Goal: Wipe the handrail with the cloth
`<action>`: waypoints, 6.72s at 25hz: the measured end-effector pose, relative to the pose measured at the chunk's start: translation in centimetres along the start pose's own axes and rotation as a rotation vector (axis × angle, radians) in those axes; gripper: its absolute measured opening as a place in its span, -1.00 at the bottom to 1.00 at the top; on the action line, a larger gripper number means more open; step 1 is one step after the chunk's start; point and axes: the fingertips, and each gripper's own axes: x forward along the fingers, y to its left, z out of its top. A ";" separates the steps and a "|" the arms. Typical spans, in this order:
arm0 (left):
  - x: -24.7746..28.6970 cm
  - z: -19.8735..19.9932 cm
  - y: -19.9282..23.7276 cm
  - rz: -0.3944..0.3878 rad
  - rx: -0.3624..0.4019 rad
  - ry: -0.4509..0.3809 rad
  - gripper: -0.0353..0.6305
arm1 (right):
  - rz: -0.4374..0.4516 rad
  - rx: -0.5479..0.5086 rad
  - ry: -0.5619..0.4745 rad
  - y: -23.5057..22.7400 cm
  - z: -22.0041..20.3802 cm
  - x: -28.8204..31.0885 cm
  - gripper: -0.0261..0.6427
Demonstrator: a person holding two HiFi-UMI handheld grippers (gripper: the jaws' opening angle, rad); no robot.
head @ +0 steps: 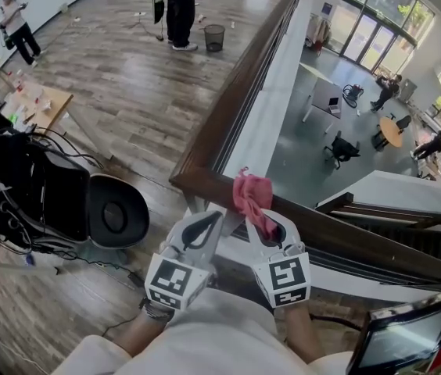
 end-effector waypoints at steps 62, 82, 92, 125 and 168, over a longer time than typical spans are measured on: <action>0.2 0.9 0.0 -0.031 0.020 0.020 -0.88 | -0.056 0.038 0.006 -2.1 -0.3 -1.3 -0.74; -0.1 1.2 0.8 -0.022 0.008 0.020 -0.88 | -0.070 0.054 0.006 -2.1 -0.4 -2.0 -0.74; -0.2 0.7 0.0 -0.039 0.010 0.025 -0.88 | -0.077 0.062 -0.002 -2.6 -0.8 -3.0 -0.74; 1.0 -0.1 -1.3 -0.107 0.025 0.038 -0.88 | -0.129 0.159 -0.015 -3.6 -2.2 -5.0 -0.74; -0.4 0.0 2.1 -0.030 0.017 0.060 -0.88 | 0.017 0.145 -0.036 -0.3 0.6 -0.7 -0.74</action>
